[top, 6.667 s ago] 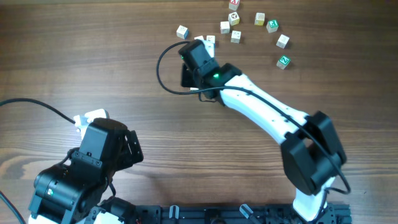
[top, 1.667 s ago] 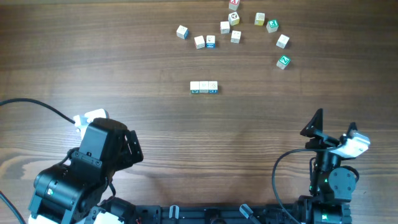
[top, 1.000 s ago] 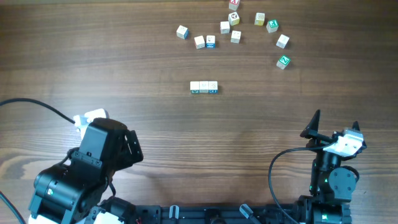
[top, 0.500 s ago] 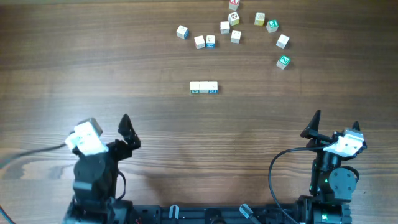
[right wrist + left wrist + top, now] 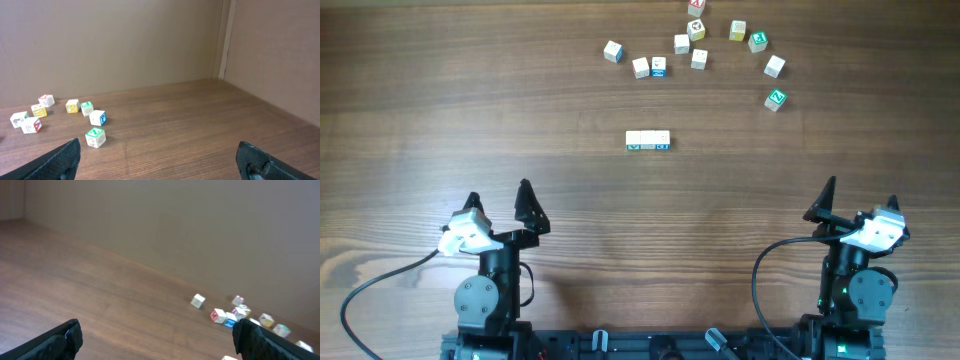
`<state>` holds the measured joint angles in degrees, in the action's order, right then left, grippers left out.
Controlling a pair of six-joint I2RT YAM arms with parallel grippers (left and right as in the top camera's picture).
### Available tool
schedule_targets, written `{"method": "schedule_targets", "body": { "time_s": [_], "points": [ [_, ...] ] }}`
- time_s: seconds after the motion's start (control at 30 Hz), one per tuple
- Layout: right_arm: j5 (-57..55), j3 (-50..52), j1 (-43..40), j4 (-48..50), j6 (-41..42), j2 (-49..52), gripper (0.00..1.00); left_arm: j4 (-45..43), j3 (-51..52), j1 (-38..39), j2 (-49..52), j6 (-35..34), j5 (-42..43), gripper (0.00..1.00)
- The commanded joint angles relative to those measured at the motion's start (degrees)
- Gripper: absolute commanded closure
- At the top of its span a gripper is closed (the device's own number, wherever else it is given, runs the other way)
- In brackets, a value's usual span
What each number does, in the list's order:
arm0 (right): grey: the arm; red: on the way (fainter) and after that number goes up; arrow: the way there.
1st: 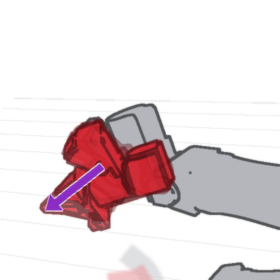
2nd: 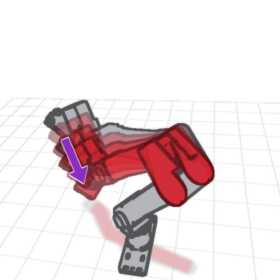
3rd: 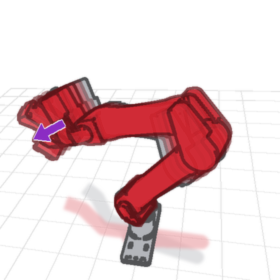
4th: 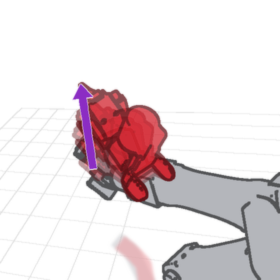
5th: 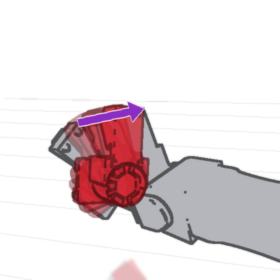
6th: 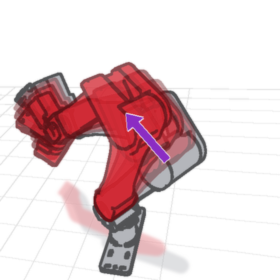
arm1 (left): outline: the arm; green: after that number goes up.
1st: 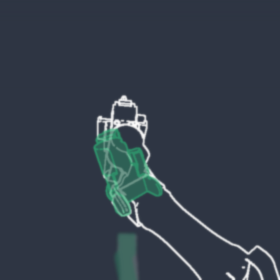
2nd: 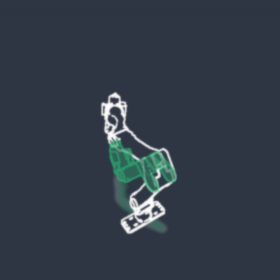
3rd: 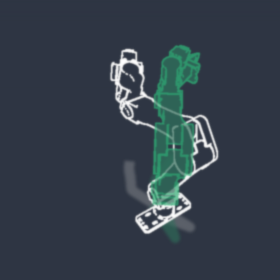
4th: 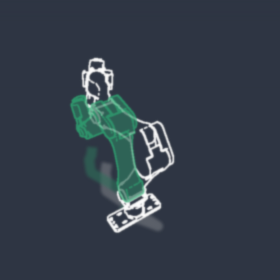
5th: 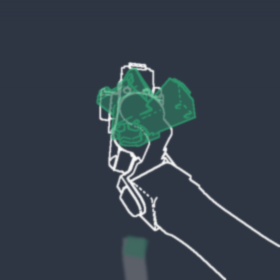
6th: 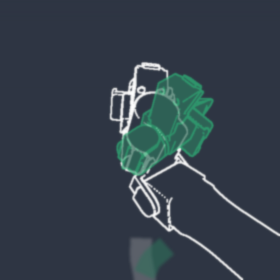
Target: Form a horizontal line
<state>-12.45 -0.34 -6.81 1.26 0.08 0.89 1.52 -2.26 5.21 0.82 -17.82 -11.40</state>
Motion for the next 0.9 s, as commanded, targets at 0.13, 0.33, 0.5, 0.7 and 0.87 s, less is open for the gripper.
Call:
{"method": "schedule_targets", "body": {
  "time_s": [0.13,0.33,0.5,0.7,0.87],
  "points": [
    [0.28,0.04,-0.24,0.13,-0.44,-0.68,0.0,2.1,1.95,-1.64,-0.63,6.4,3.15,0.0],
    [0.31,0.04,-0.24,0.15,-0.46,-0.68,0.0,2.12,1.95,-1.64,-0.63,6.95,4.31,0.0],
    [0.31,0.04,-0.24,0.13,-0.46,-0.68,0.0,1.99,1.95,-1.64,-0.63,6.95,4.31,0.0],
    [0.31,0.04,-0.24,0.15,-0.46,-0.68,0.0,1.99,1.95,-1.64,-0.63,6.95,4.31,0.0],
    [0.31,0.04,-0.24,0.15,-0.46,-0.63,0.0,2.1,1.95,-1.64,-0.63,7.19,4.15,0.0]
  ]
}}
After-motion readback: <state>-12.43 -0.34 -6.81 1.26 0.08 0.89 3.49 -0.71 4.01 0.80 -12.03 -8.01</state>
